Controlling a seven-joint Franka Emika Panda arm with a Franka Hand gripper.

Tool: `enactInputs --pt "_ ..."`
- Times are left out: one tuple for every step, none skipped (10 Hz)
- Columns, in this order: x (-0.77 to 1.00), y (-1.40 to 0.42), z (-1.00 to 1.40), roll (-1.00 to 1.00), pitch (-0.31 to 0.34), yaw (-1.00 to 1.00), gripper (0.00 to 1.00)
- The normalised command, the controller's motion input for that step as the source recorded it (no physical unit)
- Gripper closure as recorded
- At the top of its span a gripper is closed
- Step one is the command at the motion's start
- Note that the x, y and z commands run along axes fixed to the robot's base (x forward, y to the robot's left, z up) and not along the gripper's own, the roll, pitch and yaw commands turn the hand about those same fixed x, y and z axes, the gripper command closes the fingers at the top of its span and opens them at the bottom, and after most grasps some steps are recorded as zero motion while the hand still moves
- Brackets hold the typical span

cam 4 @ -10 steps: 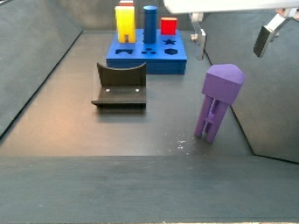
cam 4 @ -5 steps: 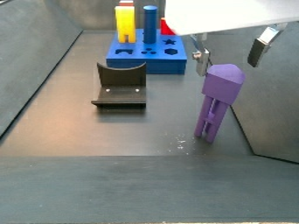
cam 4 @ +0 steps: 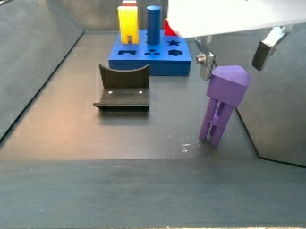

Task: Pick up the 3 prong object. Move up. Move to above the board. Insert the 3 prong object.
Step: Pick up the 3 prong object.

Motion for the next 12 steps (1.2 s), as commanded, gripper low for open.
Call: enactInputs --pt "0.19 0.07 -0.33 -0.13 -0.119 0.12 0.00" --pt "0.17 0.07 -0.30 -0.11 -0.110 0.09 0.00" --pt "0.13 0.17 -0.14 -0.05 -0.024 0.14 0.00" --pt "0.00 0.00 0.00 0.00 0.000 0.00 0.00" --pt "0.00 0.00 0.00 0.00 0.000 0.00 1.00" --pt "0.00 0.00 0.00 0.00 0.000 0.00 1.00" --pt "0.00 0.00 0.00 0.00 0.000 0.00 1.00" --pt "0.00 0.00 0.00 0.00 0.000 0.00 1.00" --pt "0.00 0.00 0.00 0.00 0.000 0.00 1.00" --pt "0.00 0.00 0.00 0.00 0.000 0.00 1.00" --pt "0.00 0.00 0.00 0.00 0.000 0.00 1.00" --pt "0.00 0.00 0.00 0.00 0.000 0.00 1.00"
